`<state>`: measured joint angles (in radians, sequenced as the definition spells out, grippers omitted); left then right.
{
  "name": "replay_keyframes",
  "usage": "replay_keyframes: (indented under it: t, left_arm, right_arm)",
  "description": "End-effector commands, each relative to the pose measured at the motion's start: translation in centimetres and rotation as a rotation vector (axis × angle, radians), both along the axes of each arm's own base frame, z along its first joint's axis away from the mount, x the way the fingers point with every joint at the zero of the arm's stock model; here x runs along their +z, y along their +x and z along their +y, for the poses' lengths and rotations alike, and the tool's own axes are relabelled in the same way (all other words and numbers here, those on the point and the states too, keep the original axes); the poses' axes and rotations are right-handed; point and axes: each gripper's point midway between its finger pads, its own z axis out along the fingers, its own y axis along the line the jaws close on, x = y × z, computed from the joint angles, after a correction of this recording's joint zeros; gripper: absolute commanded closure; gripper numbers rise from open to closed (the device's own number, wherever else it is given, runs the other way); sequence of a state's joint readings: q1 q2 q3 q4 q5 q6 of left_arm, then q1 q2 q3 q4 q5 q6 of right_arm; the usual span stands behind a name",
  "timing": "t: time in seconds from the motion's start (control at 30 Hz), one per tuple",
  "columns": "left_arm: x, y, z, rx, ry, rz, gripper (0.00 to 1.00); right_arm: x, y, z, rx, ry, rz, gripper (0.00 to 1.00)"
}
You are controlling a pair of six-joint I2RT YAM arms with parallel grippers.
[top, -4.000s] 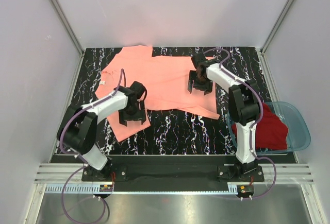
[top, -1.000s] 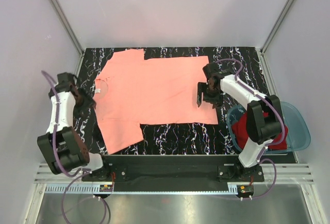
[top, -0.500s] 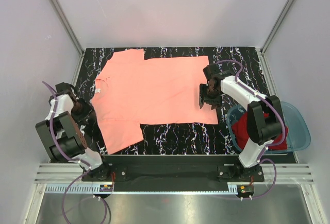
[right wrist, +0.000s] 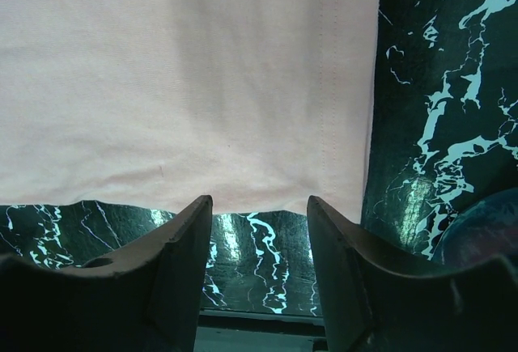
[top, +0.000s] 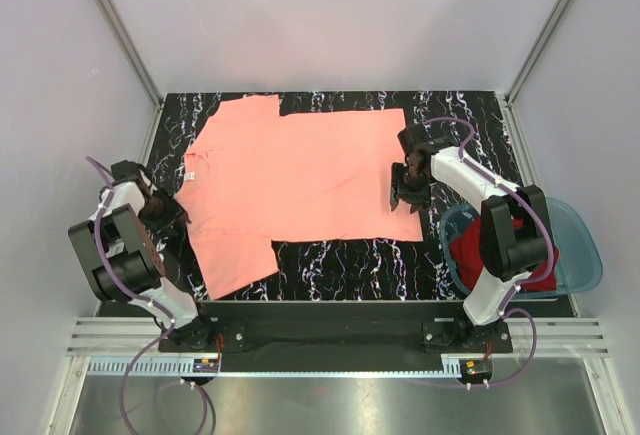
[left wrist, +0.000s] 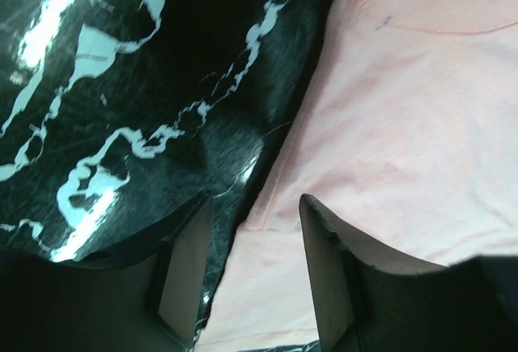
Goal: Fold and stack the t-shirts
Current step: Fold the tshirt
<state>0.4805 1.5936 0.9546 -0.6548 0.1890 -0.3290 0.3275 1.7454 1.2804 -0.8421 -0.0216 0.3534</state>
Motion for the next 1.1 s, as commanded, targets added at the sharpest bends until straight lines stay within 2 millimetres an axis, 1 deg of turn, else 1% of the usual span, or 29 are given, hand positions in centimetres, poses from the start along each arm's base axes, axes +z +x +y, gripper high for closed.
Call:
replay_keyframes:
  t: [0.0,0.13,0.27,0.3,0.37,0.4,0.43,0.47,0.5,0.53,0.57,0.6,0.63,0.67,0.7,0.73,0.77,0.8,0.83,0.87,0.93,0.97,1.07]
  left_arm:
    - [-0.5,1.9,-0.3,-0.04,-0.013,-0.066,0.48]
    - [-1.4,1.8,-0.9,-0.041,-0.037,-0.042,0.55]
    - [-2.0,1.5,-1.8,-0.056,-0.058,-0.025,0.57]
    - [-2.2,1.3,-2.3,-0.07,-0.058,-0.017,0.58]
    - [-2.3,0.8,-2.6,-0.072,-0.05,-0.003,0.59]
    - [-2.6,-0.1,-2.8,-0.061,-0.049,0.018,0.59]
    - [-2.0,-0.5,-2.7,-0.032,-0.03,0.016,0.56]
    - [-2.0,-1.3,-2.0,0.0,0.019,0.034,0.49]
    - [-2.1,-2.3,-2.0,0.021,0.039,0.05,0.32]
    - [-1.0,-2.2,-1.7,0.045,0.068,0.009,0.26]
    - [-0.6,-2.5,-1.5,0.061,0.088,-0.001,0.2]
    - [0.8,-2.3,-1.2,0.082,0.117,-0.042,0.14]
    - [1.2,-3.0,-1.0,0.139,0.127,-0.022,0.14]
    - [1.9,-3.0,-0.9,0.171,0.127,-0.034,0.14]
    - [2.6,-3.1,-1.1,0.196,0.12,-0.049,0.18]
    - [2.7,-3.3,-2.0,0.227,0.078,-0.047,0.21]
    - [2.3,-3.9,-2.6,0.246,0.055,-0.04,0.25]
    - [2.5,-4.0,-2.9,0.29,0.032,-0.058,0.3]
    - [2.3,-4.0,-3.6,0.293,-0.001,-0.072,0.42]
    - [1.2,-5.0,-4.2,0.302,-0.018,-0.052,0.46]
    - [0.6,-5.7,-4.7,0.327,-0.029,-0.05,0.48]
    - [-0.1,-6.4,-4.8,0.33,-0.027,-0.026,0.48]
    - [-0.5,-6.2,-5.1,0.327,-0.042,-0.034,0.48]
  right_arm:
    - [1.5,0.5,0.4,0.012,0.042,-0.05,0.43]
    - [1.6,0.6,0.3,0.012,0.037,-0.053,0.43]
    - [1.8,0.6,0.3,0.007,0.041,-0.058,0.43]
    - [1.7,0.6,0.4,0.006,0.045,-0.057,0.44]
    - [1.7,0.7,0.5,0.006,0.046,-0.058,0.44]
    - [1.8,0.7,0.5,0.002,0.049,-0.06,0.44]
    - [1.7,0.7,0.5,0.002,0.049,-0.06,0.44]
    - [1.7,0.7,0.4,0.002,0.048,-0.06,0.44]
    - [1.8,0.7,0.4,0.002,0.049,-0.061,0.44]
    - [1.7,0.6,0.4,0.001,0.048,-0.059,0.44]
    - [1.7,0.6,0.4,0.001,0.051,-0.061,0.44]
    - [1.6,0.4,0.3,-0.001,0.052,-0.056,0.44]
    - [1.6,0.4,0.4,-0.002,0.055,-0.058,0.44]
    - [1.5,0.4,0.3,-0.003,0.055,-0.054,0.44]
    - [1.5,0.3,0.3,-0.003,0.056,-0.053,0.44]
    - [1.4,0.3,0.4,-0.003,0.059,-0.051,0.44]
    - [1.4,0.3,0.4,-0.004,0.061,-0.051,0.44]
    - [1.4,0.4,0.5,-0.006,0.062,-0.052,0.44]
    - [1.4,0.4,0.5,-0.007,0.064,-0.051,0.44]
    - [1.4,0.5,0.6,-0.006,0.066,-0.052,0.44]
    - [1.6,0.7,0.6,-0.008,0.071,-0.059,0.44]
    - [1.6,0.7,0.7,-0.006,0.075,-0.061,0.44]
    - [1.8,0.7,0.6,-0.013,0.082,-0.069,0.44]
